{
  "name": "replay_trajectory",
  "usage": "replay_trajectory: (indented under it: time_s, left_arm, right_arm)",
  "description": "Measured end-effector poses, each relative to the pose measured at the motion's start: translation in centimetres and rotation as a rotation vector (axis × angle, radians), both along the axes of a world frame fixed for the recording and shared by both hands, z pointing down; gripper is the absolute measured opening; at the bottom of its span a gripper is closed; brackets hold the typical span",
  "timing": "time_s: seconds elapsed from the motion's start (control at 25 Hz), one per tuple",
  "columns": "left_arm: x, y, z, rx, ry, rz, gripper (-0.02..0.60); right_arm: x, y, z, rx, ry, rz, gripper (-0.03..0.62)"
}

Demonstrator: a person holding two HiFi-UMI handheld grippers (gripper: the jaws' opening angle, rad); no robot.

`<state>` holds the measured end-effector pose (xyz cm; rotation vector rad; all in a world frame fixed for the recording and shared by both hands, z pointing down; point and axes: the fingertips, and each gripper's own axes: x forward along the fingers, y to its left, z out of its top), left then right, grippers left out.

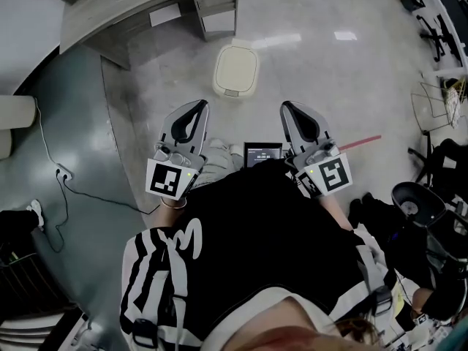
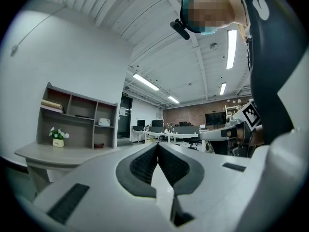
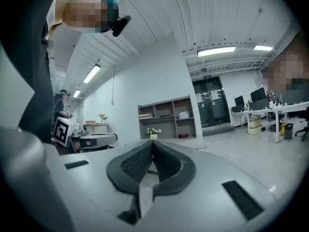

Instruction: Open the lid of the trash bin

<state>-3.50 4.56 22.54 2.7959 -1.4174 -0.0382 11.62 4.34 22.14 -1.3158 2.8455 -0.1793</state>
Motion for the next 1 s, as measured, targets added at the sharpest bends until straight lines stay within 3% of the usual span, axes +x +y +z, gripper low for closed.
replay_trajectory:
  time_s: [0.52,1.0]
  left_arm:
    - [-1.6,-0.4,0.2,-0.002,-0.009,-0.029,0.008]
    - [-3.4,-7.6,0.7,-0.002,0.005,-0.016,0.008]
  right_arm:
    - [-0.7,-0.8,0.1,-0.013,0.000,-0.008,0.008]
    - [-1.8,-7.3,1.1,-0.021,0.038,0.018,0.008]
